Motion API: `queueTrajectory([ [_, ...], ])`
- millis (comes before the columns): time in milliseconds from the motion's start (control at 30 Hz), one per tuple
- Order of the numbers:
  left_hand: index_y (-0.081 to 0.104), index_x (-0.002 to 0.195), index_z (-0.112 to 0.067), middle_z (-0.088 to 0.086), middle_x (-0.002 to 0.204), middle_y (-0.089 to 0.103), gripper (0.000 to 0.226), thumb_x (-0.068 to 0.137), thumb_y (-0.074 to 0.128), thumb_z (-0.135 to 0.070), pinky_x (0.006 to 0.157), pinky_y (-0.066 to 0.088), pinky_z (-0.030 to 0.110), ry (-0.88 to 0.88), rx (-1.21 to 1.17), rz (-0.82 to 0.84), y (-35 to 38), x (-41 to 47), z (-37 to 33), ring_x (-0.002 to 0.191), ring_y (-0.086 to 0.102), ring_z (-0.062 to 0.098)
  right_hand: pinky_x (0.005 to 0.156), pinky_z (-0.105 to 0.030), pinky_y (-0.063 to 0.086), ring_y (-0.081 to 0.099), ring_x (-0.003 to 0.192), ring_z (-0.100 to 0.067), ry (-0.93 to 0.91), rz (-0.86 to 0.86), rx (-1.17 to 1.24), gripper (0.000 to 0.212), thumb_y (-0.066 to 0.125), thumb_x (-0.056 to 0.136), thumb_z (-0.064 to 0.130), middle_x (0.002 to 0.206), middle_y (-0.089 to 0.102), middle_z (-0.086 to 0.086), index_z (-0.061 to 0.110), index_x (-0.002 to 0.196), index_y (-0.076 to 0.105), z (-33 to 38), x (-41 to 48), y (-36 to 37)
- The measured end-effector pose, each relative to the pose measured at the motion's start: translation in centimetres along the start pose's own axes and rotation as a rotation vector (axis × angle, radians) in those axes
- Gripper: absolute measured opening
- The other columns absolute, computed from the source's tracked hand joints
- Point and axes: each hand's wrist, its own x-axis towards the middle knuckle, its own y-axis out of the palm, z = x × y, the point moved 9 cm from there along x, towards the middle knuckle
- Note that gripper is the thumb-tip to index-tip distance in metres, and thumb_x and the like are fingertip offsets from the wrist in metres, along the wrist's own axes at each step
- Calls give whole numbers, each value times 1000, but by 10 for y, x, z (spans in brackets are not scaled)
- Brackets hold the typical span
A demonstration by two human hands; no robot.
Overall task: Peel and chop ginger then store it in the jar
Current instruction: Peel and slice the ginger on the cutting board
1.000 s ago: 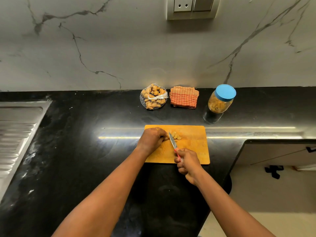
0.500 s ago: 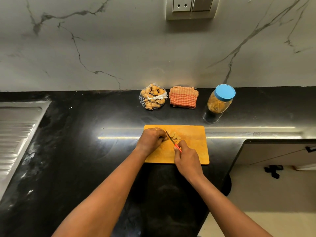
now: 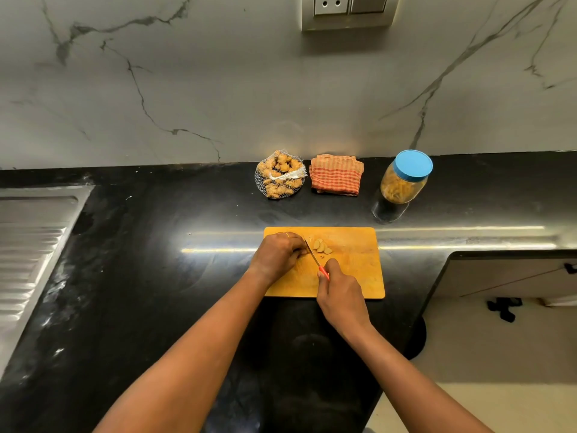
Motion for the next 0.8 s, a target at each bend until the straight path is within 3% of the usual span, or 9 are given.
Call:
queueTrajectory([
  [200,78,89,-11,3,91,75,13,76,77,-9,69,60,34,17,23,-23,1,-1,-1,80,71,22,48,-33,48,58,57,-20,-12,-13,-68,17,43,104,27,72,60,-4,15,115,48,4,2,2],
  [500,77,81,-10,6,84,75,12,70,78,-6,61,60,33,37,-6,-86,-3,-3,-6,73,71,24,50,-37,53,59,57,-19,-15,-10,18,17,46,103,23,71,62,-4,14,117,50,10,15,7],
  [800,76,80,-8,6,82,74,6,75,74,-6,59,58,34,52,10,-46,4,-1,-4,70,69,24,49,-36,49,57,56,-20,22,11,97,6,48,101,20,69,58,-3,16,105,50,0,8,10],
])
